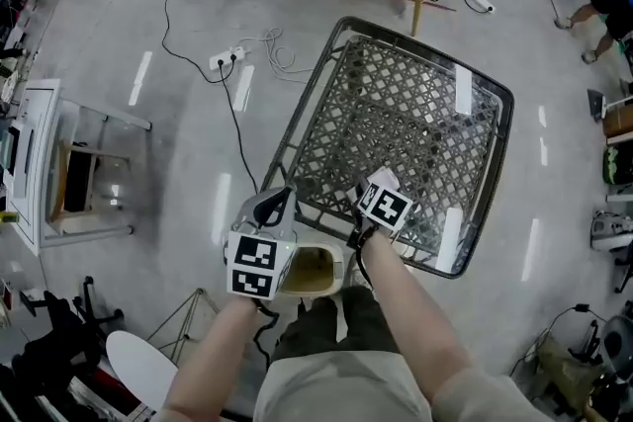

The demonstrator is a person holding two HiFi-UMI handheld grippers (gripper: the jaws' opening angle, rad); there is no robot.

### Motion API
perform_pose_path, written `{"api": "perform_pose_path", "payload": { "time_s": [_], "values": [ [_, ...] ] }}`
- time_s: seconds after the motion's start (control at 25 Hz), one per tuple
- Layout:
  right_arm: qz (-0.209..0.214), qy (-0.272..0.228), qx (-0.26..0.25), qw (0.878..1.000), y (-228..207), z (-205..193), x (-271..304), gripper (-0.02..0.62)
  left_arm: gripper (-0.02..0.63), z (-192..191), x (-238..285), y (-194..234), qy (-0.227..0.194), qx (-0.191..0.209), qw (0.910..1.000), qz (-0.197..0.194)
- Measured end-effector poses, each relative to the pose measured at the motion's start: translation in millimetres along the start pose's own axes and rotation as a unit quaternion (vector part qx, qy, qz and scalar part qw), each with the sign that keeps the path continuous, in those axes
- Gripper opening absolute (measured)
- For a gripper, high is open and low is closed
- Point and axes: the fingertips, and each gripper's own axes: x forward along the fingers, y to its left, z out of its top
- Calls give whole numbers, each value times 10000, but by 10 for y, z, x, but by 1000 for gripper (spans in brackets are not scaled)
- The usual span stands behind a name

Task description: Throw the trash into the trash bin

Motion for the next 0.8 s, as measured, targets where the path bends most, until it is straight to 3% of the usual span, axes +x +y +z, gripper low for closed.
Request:
{"api": "perform_pose_path", "payload": {
  "time_s": [0.24,0.64,0.8],
  "values": [
    [-59,298,482,9984,-34,-130,139,463,3,-97,8,5,104,25,9999,-25],
    [-58,180,178,9997,-122,-119,71,373,2,-266,-102,-13,199,19,9998,-27],
    [221,43,129,9997,-136,34,-99,370,2,-216,-193,2,114,-27,9999,46]
  ]
}}
